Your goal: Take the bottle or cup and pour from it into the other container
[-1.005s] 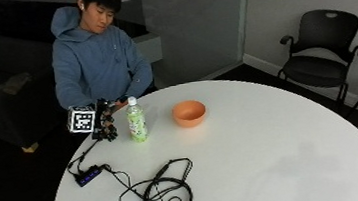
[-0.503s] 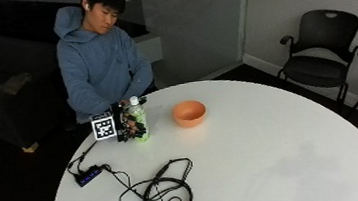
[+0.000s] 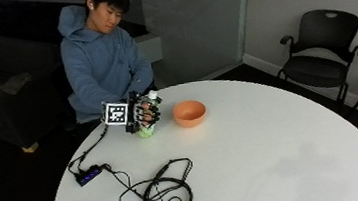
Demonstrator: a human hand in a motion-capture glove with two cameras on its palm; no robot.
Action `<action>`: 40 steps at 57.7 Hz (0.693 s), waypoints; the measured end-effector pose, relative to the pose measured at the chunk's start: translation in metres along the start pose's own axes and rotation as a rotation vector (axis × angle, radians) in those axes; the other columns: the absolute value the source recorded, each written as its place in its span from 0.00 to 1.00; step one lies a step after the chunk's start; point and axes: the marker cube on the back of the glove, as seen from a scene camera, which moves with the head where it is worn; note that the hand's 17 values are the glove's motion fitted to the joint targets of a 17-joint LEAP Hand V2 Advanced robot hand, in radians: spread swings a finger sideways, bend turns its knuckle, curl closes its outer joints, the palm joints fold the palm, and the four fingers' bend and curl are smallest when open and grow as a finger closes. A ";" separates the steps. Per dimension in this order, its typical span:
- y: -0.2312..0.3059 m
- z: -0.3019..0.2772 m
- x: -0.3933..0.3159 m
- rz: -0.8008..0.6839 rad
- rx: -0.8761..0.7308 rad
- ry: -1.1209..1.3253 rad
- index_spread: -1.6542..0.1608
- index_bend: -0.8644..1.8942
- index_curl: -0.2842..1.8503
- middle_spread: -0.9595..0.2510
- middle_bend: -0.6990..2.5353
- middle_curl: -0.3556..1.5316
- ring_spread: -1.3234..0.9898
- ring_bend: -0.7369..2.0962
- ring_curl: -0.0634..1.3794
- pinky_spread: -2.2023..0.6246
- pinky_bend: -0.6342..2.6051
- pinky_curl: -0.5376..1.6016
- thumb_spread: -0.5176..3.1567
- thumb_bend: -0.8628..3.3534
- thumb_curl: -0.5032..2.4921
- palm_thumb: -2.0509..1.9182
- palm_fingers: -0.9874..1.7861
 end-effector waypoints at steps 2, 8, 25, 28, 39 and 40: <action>-0.004 0.003 -0.008 -0.036 -0.039 0.069 0.84 0.35 0.27 0.76 0.33 0.43 0.51 0.45 0.30 0.72 0.39 0.41 0.26 0.20 0.37 0.77 0.75; -0.020 0.015 -0.032 -0.147 -0.051 0.249 0.84 0.36 0.27 0.75 0.32 0.43 0.51 0.45 0.31 0.71 0.39 0.41 0.25 0.20 0.37 0.77 0.76; -0.052 0.054 -0.085 -0.184 -0.445 0.873 0.85 0.36 0.28 0.75 0.32 0.45 0.51 0.44 0.33 0.71 0.39 0.43 0.23 0.20 0.39 0.77 0.77; -0.055 0.063 -0.091 -0.193 -0.508 0.994 0.85 0.36 0.28 0.75 0.32 0.45 0.51 0.44 0.34 0.71 0.39 0.43 0.23 0.19 0.39 0.77 0.77; -0.063 0.097 -0.106 -0.307 -0.620 1.490 0.85 0.36 0.28 0.75 0.32 0.45 0.51 0.44 0.34 0.71 0.38 0.43 0.22 0.20 0.39 0.77 0.77; -0.062 0.100 -0.107 -0.326 -0.626 1.534 0.85 0.36 0.28 0.75 0.32 0.45 0.51 0.44 0.35 0.71 0.38 0.43 0.22 0.20 0.39 0.77 0.77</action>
